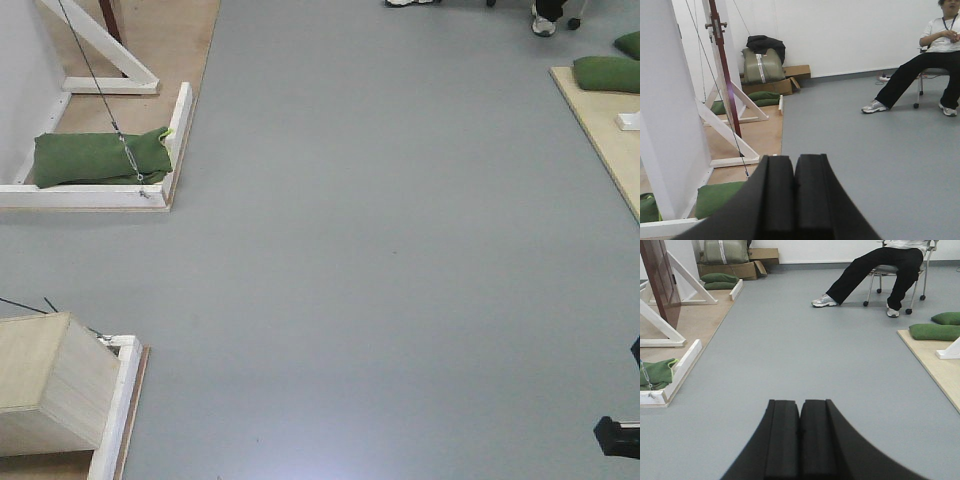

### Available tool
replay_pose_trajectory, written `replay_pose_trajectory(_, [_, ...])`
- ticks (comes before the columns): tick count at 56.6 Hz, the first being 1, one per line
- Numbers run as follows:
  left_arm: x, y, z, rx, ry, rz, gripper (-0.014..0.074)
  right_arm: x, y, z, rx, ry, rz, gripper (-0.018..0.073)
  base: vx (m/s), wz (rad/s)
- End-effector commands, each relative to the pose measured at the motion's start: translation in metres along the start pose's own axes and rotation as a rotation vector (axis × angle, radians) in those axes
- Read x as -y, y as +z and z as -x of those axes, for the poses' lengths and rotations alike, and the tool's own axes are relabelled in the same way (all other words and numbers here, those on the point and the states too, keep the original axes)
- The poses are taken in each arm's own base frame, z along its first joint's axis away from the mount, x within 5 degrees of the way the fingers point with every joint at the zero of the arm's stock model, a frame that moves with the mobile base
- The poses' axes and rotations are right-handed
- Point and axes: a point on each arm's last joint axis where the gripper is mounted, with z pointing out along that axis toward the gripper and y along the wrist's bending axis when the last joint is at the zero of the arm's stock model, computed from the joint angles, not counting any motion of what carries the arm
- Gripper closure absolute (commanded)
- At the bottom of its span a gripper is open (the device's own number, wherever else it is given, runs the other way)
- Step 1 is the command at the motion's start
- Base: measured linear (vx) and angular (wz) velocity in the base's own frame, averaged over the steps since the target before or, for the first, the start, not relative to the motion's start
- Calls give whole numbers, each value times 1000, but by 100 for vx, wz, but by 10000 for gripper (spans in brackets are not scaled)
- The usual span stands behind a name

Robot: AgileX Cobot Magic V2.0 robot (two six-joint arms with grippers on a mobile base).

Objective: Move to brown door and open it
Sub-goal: 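Drive the base forward along the grey floor toward the brown door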

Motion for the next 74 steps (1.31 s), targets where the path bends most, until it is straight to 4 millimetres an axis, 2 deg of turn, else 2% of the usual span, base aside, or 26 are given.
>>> replay_pose_trajectory(1, [0, -2, 14, 108, -10, 2, 600, 1, 0, 6, 87, -5, -9, 559, 0, 0])
replay_pose_trajectory(74, [0, -2, 13, 107, -10, 2, 600, 1, 0, 6, 84, -5, -8, 559, 0, 0])
